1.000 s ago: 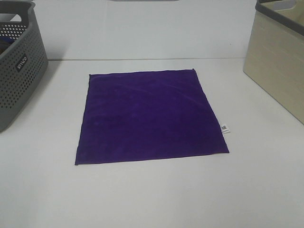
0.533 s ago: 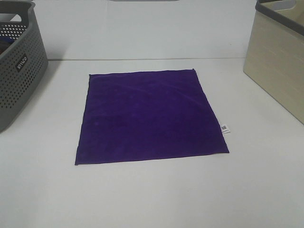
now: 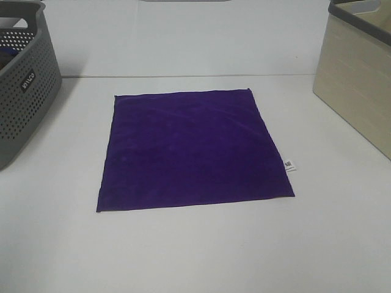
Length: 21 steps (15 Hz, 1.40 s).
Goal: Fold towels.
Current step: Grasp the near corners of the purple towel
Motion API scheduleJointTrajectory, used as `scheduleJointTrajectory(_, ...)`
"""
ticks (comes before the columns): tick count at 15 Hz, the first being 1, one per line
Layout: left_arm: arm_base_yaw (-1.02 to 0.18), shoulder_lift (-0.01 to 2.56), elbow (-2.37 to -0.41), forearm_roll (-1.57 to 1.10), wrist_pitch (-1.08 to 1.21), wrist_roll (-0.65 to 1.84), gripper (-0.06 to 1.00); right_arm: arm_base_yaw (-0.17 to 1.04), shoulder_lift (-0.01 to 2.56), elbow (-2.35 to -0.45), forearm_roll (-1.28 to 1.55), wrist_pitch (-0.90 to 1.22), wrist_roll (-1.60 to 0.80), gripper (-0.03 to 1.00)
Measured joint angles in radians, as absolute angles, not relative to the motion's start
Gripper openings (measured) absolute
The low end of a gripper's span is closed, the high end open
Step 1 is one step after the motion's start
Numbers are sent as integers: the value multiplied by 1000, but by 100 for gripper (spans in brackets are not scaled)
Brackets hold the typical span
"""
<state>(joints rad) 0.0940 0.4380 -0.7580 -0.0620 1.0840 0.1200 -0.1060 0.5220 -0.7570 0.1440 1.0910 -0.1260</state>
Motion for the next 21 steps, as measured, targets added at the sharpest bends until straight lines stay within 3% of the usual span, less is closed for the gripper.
scheduleJointTrajectory(5, 94, 1052, -959, -151, 1065, 240, 99, -106, 1179, -994, 206, 1042, -211, 99)
scheduleJointTrajectory(6, 88, 1254, -956, -331, 978, 335, 99, -106, 1350, -1022, 409, 1042, -404, 99)
scheduleJointTrajectory(9, 0, 1487, -909, -562, 850, 455, 99, -124, 1558, -1024, 698, 1041, -660, 99)
scheduleJointTrajectory(14, -69, 1738, -908, -645, 675, 468, 99, -129, 1816, -1026, 856, 1024, -829, 99)
scheduleJointTrajectory(21, -69, 1848, -907, -682, 613, 460, 99, -129, 2028, -1050, 893, 906, -877, 99)
